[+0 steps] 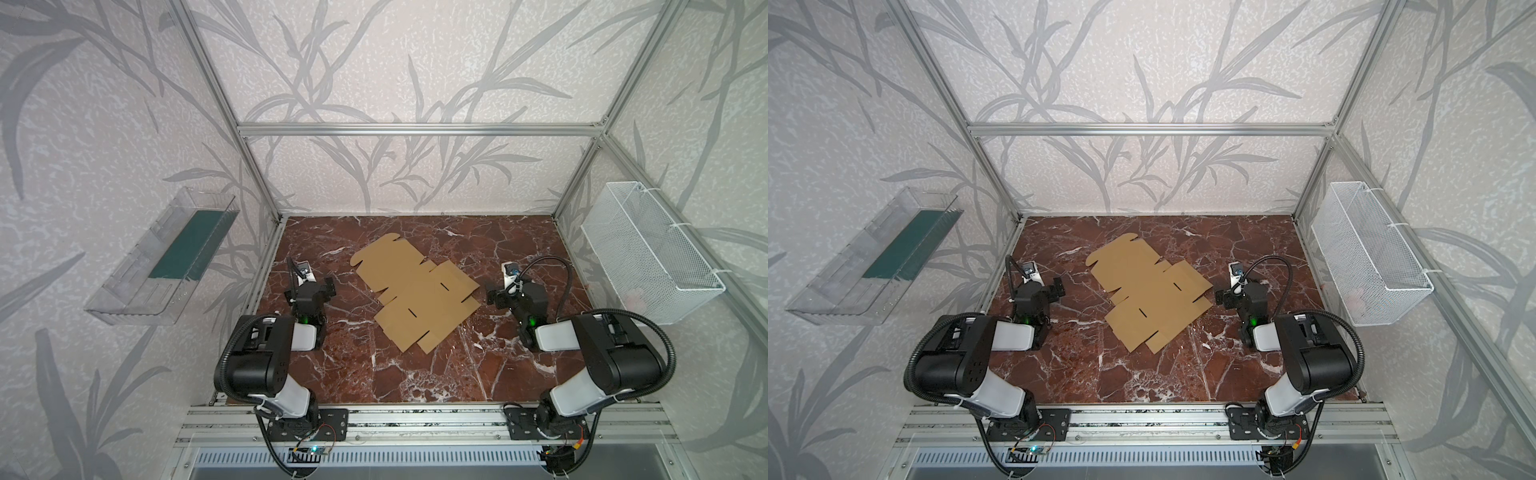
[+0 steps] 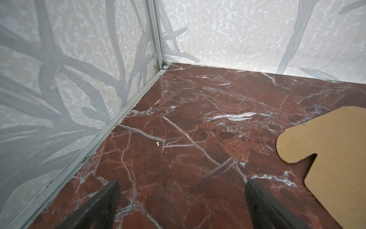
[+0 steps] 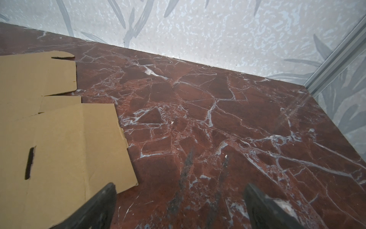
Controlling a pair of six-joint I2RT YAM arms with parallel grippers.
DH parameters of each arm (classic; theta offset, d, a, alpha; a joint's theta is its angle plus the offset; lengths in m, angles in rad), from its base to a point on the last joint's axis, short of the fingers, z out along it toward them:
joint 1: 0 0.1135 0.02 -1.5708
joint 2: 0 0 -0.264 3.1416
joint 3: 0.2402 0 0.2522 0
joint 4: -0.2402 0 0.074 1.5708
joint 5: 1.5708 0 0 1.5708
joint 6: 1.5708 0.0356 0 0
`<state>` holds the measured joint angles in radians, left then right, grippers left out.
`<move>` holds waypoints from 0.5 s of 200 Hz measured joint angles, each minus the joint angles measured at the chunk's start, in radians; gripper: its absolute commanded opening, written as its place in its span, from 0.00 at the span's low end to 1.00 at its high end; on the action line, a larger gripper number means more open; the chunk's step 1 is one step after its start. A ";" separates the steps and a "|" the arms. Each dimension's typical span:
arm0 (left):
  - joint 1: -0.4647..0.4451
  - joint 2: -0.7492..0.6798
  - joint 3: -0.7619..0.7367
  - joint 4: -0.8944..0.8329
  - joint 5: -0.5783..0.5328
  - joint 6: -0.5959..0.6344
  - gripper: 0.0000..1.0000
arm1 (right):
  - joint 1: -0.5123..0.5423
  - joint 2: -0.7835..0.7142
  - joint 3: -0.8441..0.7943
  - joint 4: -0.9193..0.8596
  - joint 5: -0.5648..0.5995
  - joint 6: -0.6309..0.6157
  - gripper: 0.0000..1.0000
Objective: Fold the paper box
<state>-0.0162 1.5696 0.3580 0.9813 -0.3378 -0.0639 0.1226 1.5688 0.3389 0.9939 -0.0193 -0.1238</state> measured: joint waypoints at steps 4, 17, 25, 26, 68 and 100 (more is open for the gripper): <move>-0.001 0.000 0.000 0.000 -0.004 0.000 0.99 | 0.001 -0.013 0.000 -0.013 0.003 0.000 0.99; -0.006 -0.002 0.000 -0.001 -0.011 0.002 0.99 | 0.012 -0.077 0.015 -0.093 0.012 -0.005 0.99; -0.011 -0.004 0.000 0.000 -0.014 0.005 0.99 | 0.022 -0.118 0.032 -0.151 0.026 -0.010 0.99; -0.013 -0.004 0.000 0.000 -0.014 0.005 0.99 | 0.024 -0.125 0.035 -0.158 0.027 -0.011 0.99; -0.048 -0.005 -0.041 0.058 -0.037 0.030 0.99 | 0.105 -0.380 0.159 -0.372 0.080 0.074 0.99; -0.048 -0.005 -0.048 0.079 -0.043 0.038 0.99 | 0.105 -0.550 0.156 -0.433 0.079 0.238 0.99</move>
<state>-0.0647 1.5650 0.3099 1.0607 -0.3809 -0.0257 0.2272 1.0187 0.4953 0.5606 0.0601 0.1143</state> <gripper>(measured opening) 0.992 0.991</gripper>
